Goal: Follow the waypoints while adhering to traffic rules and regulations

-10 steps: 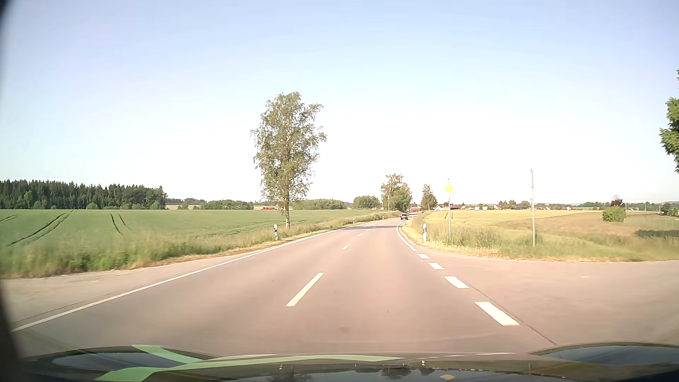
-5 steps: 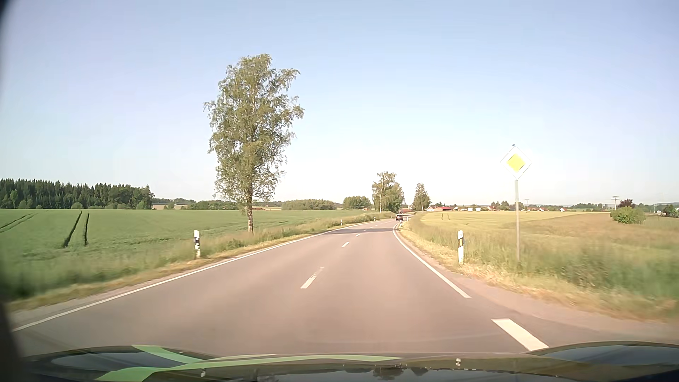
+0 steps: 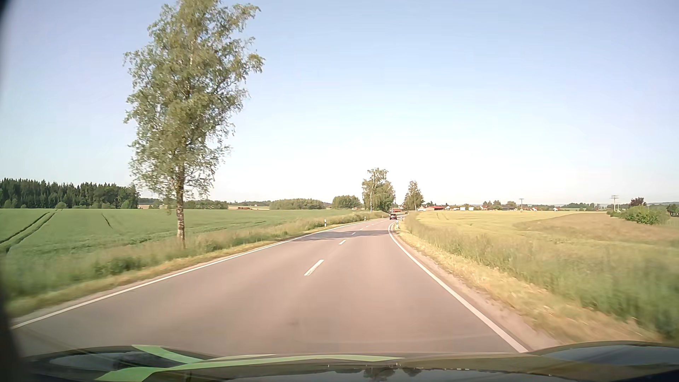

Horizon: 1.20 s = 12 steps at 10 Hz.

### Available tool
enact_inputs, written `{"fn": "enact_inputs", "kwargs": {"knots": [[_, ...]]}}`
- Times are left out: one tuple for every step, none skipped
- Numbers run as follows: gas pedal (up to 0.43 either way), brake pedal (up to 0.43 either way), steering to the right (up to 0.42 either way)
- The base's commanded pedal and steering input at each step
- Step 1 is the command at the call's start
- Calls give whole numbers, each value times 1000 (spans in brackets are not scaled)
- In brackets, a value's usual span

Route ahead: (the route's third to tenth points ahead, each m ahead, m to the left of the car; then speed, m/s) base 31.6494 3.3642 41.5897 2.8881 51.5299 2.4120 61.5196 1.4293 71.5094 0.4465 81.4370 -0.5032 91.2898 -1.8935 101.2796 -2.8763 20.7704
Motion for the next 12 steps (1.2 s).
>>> {"fn": "enact_inputs", "kwargs": {"knots": [[98, 0, 10], [98, 0, 9], [98, 0, 7], [98, 0, 2], [98, 0, -1], [98, 0, -1], [98, 0, 0], [98, 0, 1], [98, 0, 2], [87, 0, 2], [79, 0, 2], [59, 0, 3]]}}
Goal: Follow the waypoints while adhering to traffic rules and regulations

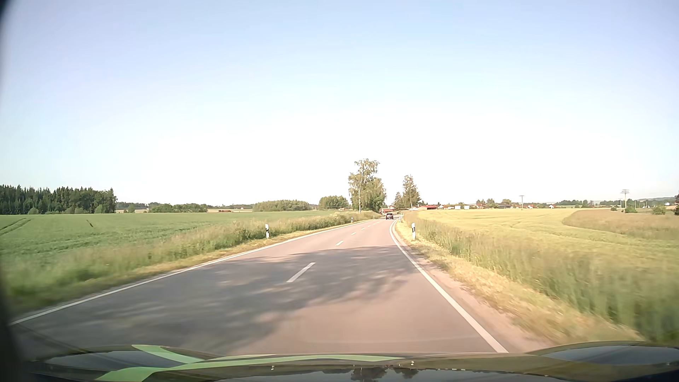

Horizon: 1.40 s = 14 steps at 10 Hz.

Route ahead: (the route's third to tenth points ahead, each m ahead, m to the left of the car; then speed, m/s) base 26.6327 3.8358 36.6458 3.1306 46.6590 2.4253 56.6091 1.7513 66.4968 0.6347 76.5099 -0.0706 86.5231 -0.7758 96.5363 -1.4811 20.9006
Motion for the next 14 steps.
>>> {"fn": "enact_inputs", "kwargs": {"knots": [[59, 0, 3], [59, 0, 3], [67, 0, 3], [67, 0, 4], [79, 0, 3], [79, 0, 4], [87, 0, 4], [98, 0, 4], [98, 0, 4], [110, 0, 5], [110, 0, 5], [110, 0, 5], [110, 0, 5], [110, 0, 5]]}}
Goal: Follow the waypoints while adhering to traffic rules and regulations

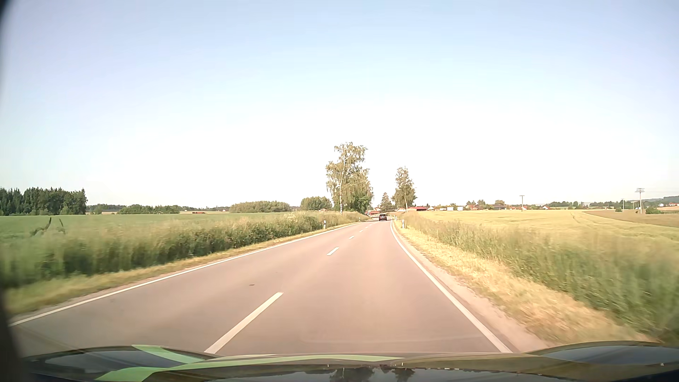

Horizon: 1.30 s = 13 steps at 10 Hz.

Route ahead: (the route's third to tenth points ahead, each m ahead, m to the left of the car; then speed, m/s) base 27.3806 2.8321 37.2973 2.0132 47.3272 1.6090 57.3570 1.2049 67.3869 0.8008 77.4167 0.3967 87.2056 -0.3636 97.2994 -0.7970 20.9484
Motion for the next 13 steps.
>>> {"fn": "enact_inputs", "kwargs": {"knots": [[87, 0, 6], [87, 0, 6], [87, 0, 6], [98, 0, 6], [98, 0, 6], [98, 0, 6], [98, 0, 6], [98, 0, 6], [98, 0, 6], [98, 0, 6], [98, 0, 6], [98, 0, 6], [87, 0, 6]]}}
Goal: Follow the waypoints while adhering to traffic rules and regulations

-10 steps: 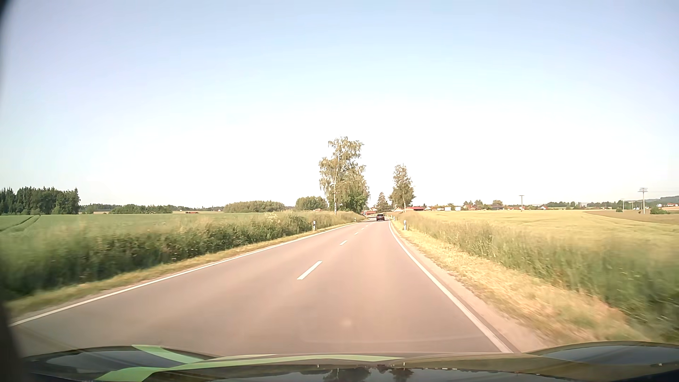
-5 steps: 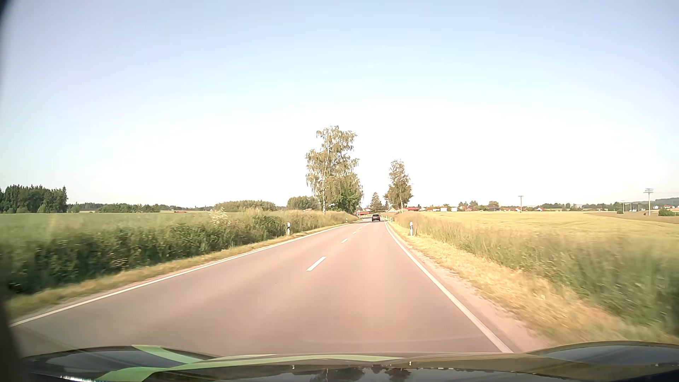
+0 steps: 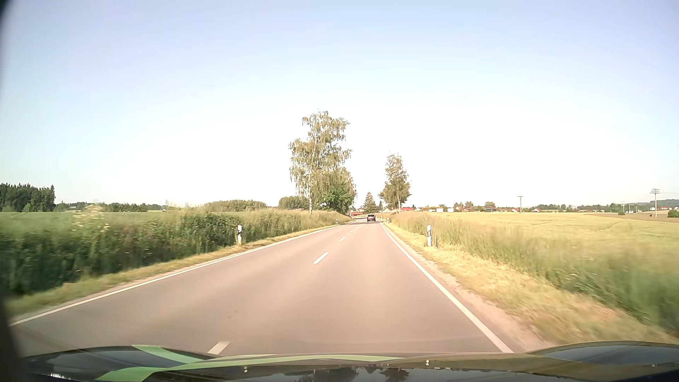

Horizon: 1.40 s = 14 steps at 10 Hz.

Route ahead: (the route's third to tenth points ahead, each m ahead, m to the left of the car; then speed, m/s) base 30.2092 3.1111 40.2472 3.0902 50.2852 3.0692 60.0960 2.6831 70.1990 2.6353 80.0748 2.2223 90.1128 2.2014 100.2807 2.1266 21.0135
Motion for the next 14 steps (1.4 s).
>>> {"fn": "enact_inputs", "kwargs": {"knots": [[87, 0, 6], [87, 0, 5], [87, 0, 5], [87, 0, 5], [98, 0, 5], [98, 0, 4], [110, 0, 2], [110, 0, -3], [110, 0, -4], [110, 0, -4], [110, 0, 0], [110, 0, 2], [110, 0, 2], [98, 0, -1]]}}
